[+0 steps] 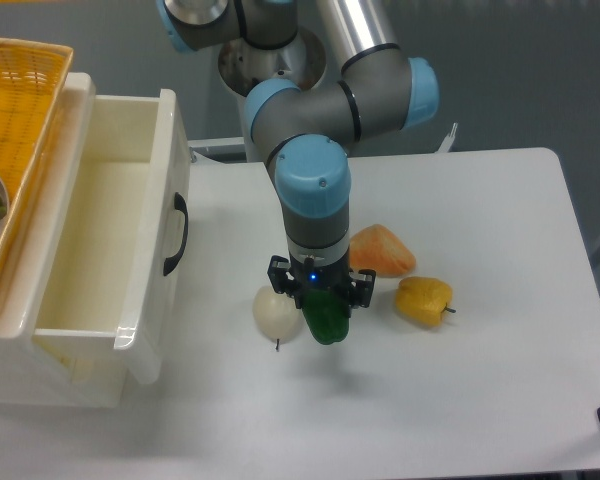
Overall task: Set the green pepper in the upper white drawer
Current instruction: 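Close the gripper on the green pepper and lift it off the table, then carry the held green pepper up and over the open white drawer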
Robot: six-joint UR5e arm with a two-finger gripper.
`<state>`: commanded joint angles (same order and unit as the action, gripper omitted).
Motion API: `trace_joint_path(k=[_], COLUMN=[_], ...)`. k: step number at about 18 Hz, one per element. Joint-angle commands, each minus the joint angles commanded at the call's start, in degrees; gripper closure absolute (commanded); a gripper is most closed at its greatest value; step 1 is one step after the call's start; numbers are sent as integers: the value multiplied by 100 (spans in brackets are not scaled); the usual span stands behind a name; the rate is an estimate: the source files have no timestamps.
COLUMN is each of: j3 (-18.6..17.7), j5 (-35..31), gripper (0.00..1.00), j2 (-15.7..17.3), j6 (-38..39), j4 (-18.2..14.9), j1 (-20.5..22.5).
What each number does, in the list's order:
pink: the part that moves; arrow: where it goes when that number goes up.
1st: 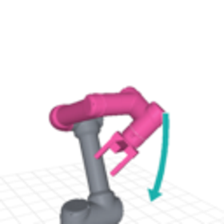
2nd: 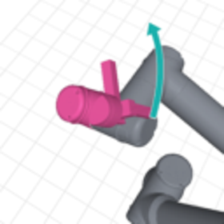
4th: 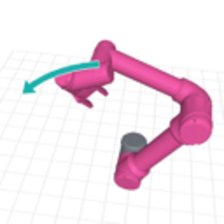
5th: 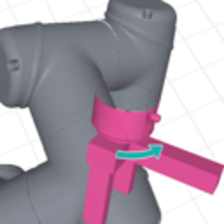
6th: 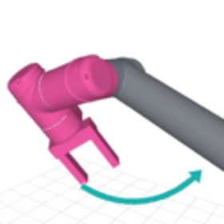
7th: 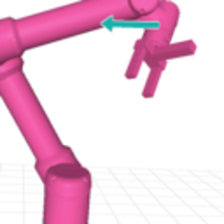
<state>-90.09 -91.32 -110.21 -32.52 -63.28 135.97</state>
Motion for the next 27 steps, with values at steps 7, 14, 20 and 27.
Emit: trace_joint_path(k=[7, 14, 20, 27], j3=[149, 141, 158, 167], j5=[-35, -35, 70, 333], gripper=[51, 51, 51, 51], j2=[0, 290, 545, 887], j6=[61, 202, 413, 1045], j4=[-35, -280, -799, -861], j1=[26, 18, -123, -220])
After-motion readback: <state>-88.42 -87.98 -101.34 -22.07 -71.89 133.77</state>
